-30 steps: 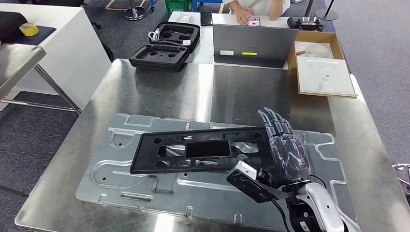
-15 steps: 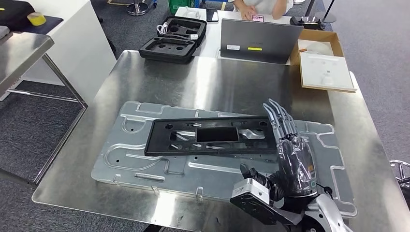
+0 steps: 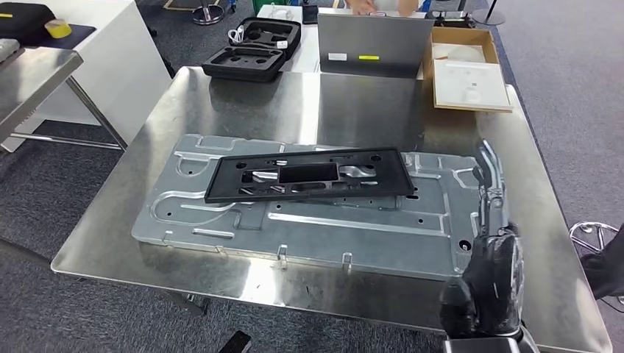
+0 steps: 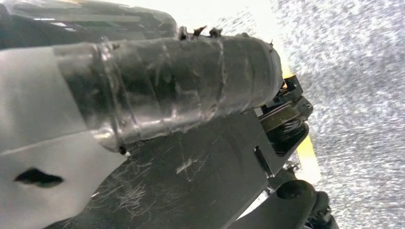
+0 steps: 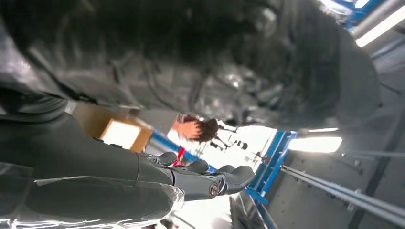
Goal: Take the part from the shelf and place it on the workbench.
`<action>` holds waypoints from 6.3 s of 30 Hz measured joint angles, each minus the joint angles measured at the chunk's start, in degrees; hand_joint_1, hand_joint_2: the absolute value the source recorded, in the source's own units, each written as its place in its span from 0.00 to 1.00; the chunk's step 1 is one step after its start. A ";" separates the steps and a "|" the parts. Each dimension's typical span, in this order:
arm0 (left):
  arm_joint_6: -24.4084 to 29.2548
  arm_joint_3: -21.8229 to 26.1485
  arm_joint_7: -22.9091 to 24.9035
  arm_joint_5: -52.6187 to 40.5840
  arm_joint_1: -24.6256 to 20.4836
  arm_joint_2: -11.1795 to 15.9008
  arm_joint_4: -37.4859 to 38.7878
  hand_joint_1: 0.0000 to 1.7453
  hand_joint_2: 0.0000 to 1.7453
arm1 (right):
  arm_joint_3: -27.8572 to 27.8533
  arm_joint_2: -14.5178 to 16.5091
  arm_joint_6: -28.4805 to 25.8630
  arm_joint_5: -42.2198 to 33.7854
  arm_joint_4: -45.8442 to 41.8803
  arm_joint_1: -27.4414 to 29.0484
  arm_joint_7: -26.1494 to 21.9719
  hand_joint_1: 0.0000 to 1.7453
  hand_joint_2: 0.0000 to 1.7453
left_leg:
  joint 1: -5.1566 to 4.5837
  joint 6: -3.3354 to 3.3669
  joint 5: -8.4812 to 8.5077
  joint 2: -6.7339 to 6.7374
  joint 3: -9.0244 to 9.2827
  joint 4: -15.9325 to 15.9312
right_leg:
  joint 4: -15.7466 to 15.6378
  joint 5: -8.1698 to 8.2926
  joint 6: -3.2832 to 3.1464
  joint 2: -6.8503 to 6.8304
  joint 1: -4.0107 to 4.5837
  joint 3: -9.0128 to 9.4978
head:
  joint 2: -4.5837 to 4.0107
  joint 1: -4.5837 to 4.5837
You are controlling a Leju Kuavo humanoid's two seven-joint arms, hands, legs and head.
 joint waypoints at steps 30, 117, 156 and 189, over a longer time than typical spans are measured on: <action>1.95 0.65 0.85 1.86 0.02 -0.44 0.04 0.00 0.00 | 7.18 5.86 -1.04 -28.46 -3.78 -3.82 -4.74 0.00 0.00 | -0.41 0.17 -0.32 0.12 -0.56 -0.22 | -0.23 -1.26 -0.59 -0.29 0.36 1.56 | 0.00 0.20; 4.78 0.43 13.10 1.11 -2.76 -5.44 0.03 0.00 0.00 | -6.09 19.35 19.19 -65.02 101.50 7.17 -8.03 0.00 0.00 | -1.27 2.71 4.84 -3.20 8.64 -15.38 | -1.52 -1.63 1.22 0.98 -0.07 2.72 | 0.00 -0.12; 3.75 -0.18 15.28 -0.73 -4.74 -7.52 0.00 0.00 0.00 | 12.28 20.43 24.89 -57.94 103.13 5.76 -4.17 0.00 0.00 | 0.05 0.67 4.71 0.88 3.79 -8.48 | -1.63 -2.46 0.43 -4.22 0.07 3.65 | 0.00 -0.79; 3.91 -1.14 15.65 -0.98 -5.00 -7.55 0.00 0.00 0.00 | 15.24 20.54 25.61 -57.48 103.68 5.61 -3.13 0.00 0.00 | -0.96 1.25 6.97 3.27 6.91 -15.06 | -0.82 -3.29 1.08 -5.53 0.30 3.64 | 0.00 -0.75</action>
